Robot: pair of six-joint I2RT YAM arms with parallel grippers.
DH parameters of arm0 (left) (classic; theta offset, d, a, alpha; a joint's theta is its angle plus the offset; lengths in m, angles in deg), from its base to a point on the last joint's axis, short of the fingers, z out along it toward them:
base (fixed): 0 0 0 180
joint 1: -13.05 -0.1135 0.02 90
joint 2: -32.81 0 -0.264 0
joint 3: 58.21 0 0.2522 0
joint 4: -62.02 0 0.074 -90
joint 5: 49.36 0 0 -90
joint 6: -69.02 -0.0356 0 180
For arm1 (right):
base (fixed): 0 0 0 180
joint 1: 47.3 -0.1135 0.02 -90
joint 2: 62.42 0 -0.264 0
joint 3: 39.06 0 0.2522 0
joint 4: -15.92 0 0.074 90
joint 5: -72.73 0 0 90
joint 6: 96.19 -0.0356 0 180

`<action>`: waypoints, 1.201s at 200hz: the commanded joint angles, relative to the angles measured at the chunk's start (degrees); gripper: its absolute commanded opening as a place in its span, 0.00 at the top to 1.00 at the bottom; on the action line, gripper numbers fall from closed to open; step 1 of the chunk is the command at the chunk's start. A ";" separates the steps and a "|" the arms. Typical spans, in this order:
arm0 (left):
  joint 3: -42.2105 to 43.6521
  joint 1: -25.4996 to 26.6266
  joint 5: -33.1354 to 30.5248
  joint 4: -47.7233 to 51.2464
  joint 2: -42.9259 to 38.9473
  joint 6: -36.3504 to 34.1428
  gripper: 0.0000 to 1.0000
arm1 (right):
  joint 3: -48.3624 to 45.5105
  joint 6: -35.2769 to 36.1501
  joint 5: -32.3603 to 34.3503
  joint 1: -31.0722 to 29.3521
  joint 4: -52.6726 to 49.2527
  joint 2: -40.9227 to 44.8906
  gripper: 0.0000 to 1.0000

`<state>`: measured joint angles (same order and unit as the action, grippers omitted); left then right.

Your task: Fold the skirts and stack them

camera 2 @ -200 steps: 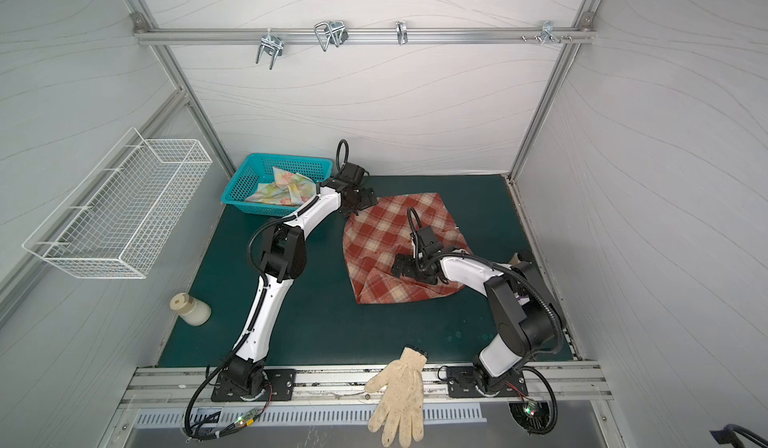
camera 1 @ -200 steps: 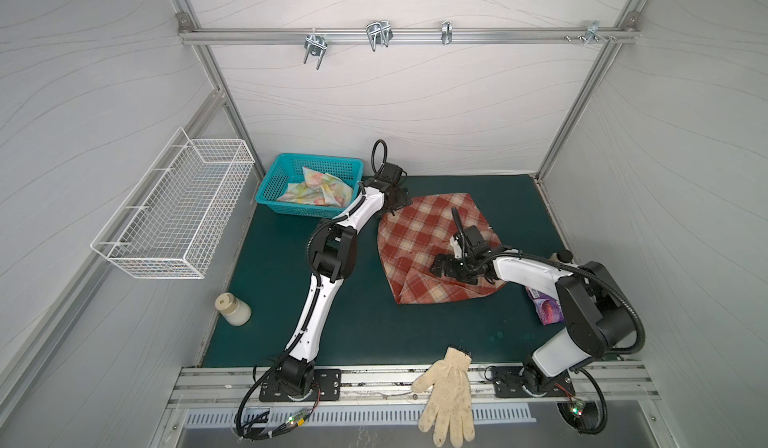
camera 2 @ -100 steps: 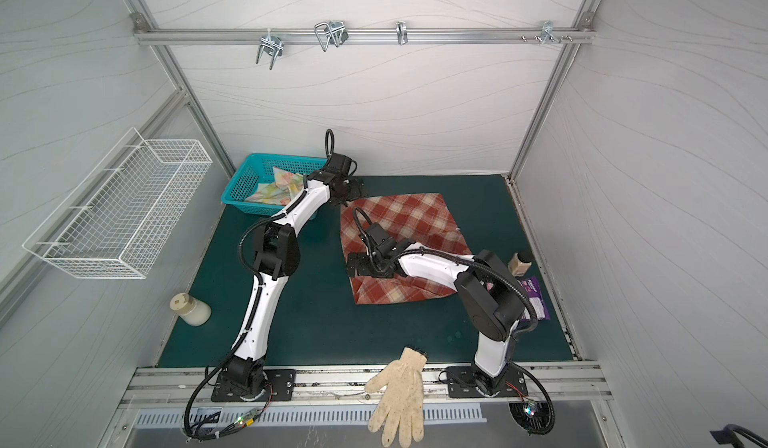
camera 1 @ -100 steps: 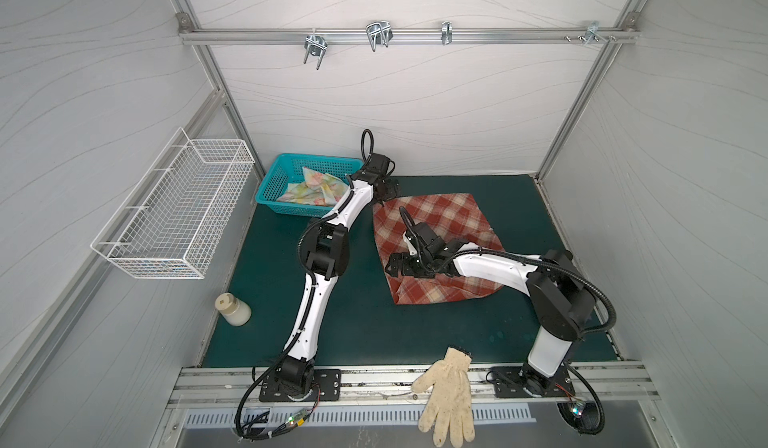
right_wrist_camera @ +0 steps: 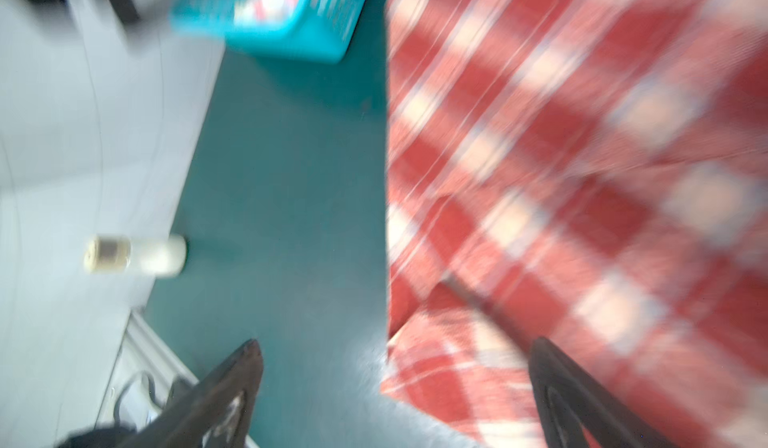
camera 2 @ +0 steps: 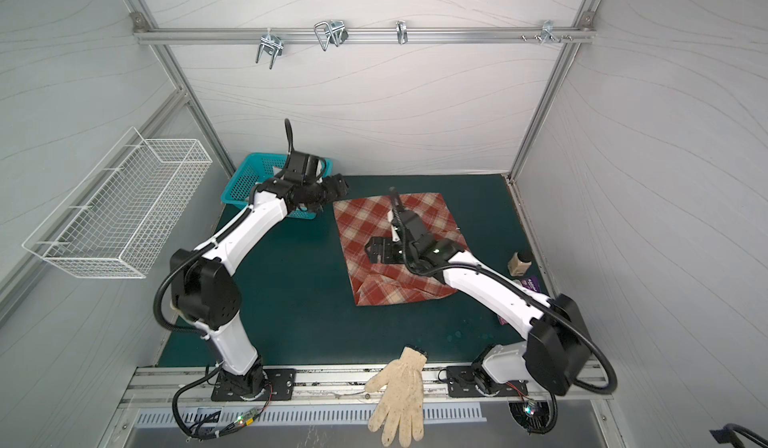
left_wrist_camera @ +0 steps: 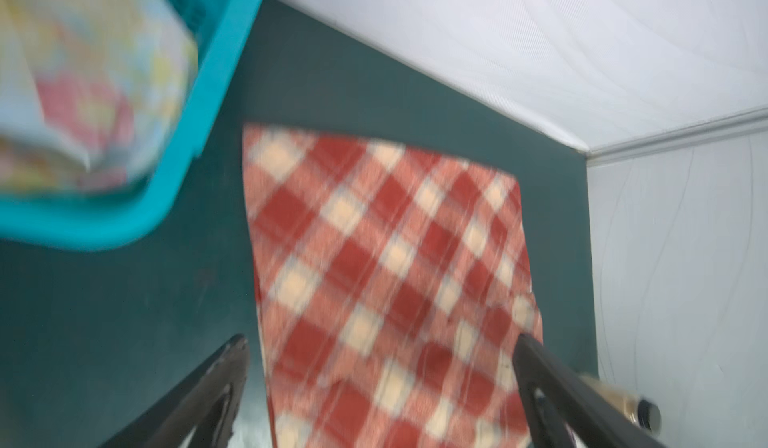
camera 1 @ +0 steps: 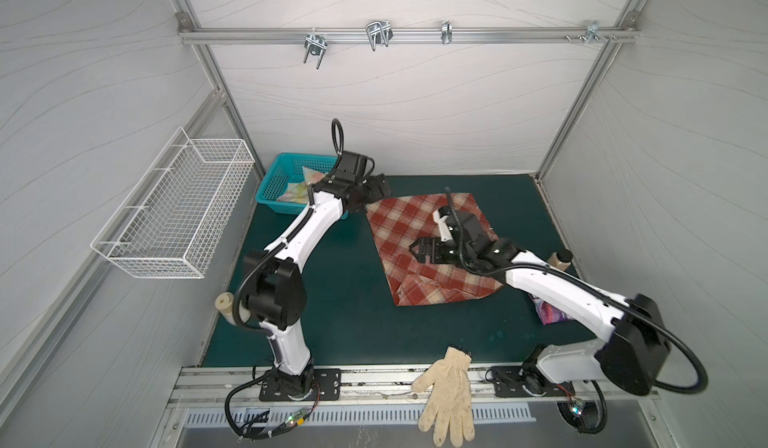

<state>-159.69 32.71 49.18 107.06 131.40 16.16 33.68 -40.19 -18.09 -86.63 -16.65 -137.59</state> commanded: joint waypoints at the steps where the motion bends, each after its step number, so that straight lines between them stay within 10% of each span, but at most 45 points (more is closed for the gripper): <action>1: 9.57 3.32 3.89 -6.62 -4.62 4.75 0.01 | -2.59 3.56 -2.37 8.36 -4.44 1.51 0.01; 82: 28.48 15.23 -1.83 -11.14 -11.68 8.62 0.01 | 1.55 12.15 -4.72 31.79 -6.25 -11.78 0.01; 240: 18.55 8.58 -3.50 -11.12 10.24 5.30 0.01 | 6.91 13.05 -7.29 40.13 -7.99 -31.51 0.01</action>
<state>-137.44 42.37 45.00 96.75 138.22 22.26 41.86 -27.30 -21.33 -46.56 -22.46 -168.32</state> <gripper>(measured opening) 0.992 0.991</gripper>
